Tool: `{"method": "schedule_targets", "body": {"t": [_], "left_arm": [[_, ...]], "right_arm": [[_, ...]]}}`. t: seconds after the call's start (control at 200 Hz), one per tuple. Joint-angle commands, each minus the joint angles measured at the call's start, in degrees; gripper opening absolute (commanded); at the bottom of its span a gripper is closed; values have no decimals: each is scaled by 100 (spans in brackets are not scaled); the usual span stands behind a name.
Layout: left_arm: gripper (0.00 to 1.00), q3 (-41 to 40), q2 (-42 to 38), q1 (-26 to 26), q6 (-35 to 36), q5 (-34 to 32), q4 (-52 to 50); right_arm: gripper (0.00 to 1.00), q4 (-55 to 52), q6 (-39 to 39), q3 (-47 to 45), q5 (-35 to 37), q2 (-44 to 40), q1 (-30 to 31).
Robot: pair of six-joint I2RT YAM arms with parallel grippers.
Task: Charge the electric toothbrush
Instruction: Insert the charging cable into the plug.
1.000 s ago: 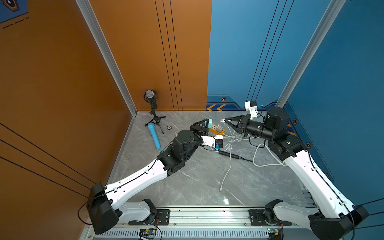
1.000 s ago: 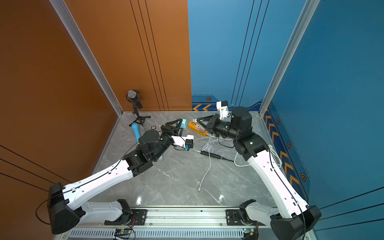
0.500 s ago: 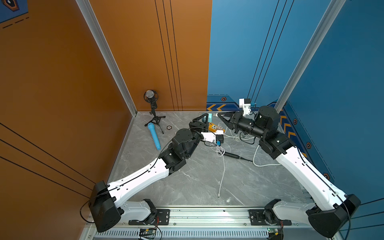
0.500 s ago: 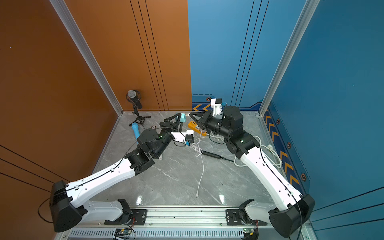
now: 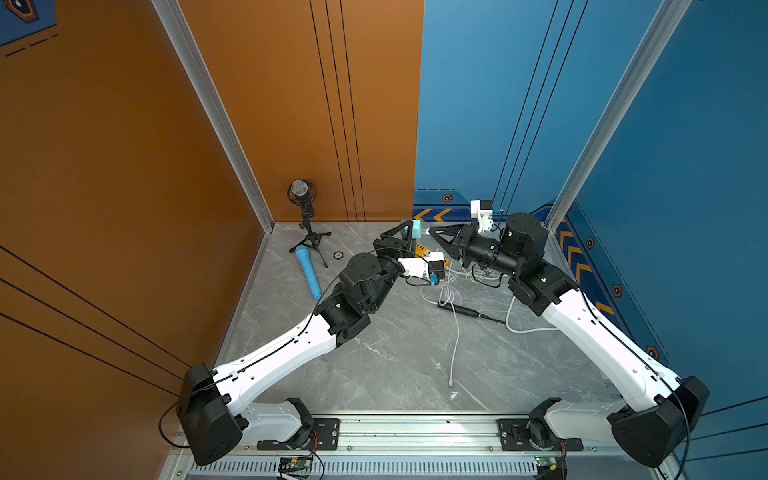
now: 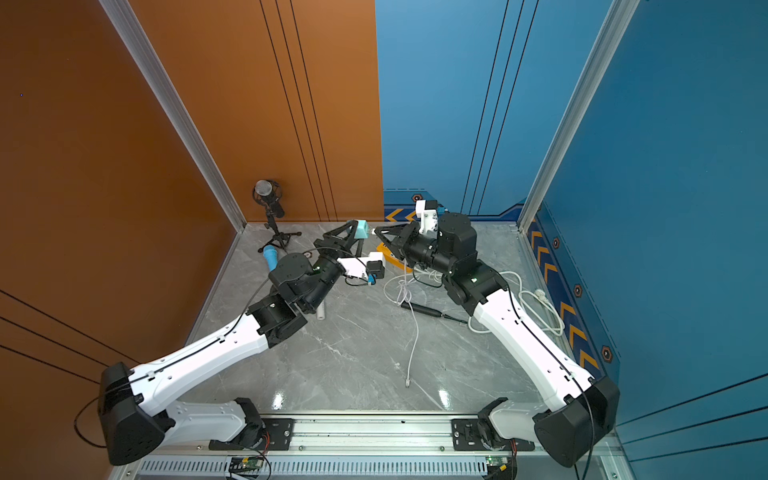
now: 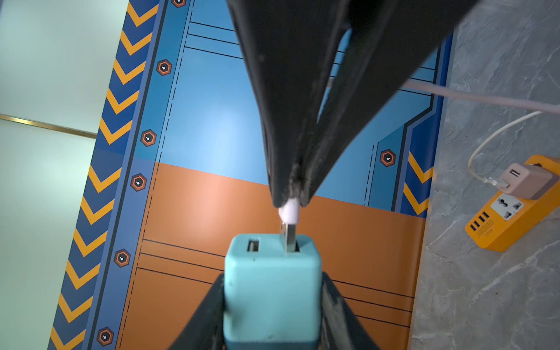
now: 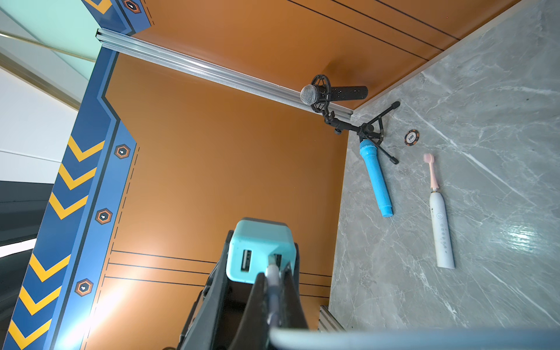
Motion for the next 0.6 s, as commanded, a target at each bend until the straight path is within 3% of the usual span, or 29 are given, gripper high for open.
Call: {"method": "schedule_targets", "body": {"t": [0.0, 0.596], "left_arm": [[7, 169, -23, 22, -104, 251, 203], [7, 126, 47, 111, -38, 295, 203]], "right_arm": [[0, 237, -23, 153, -91, 30, 70], [0, 122, -452, 136, 176, -259, 62]]}}
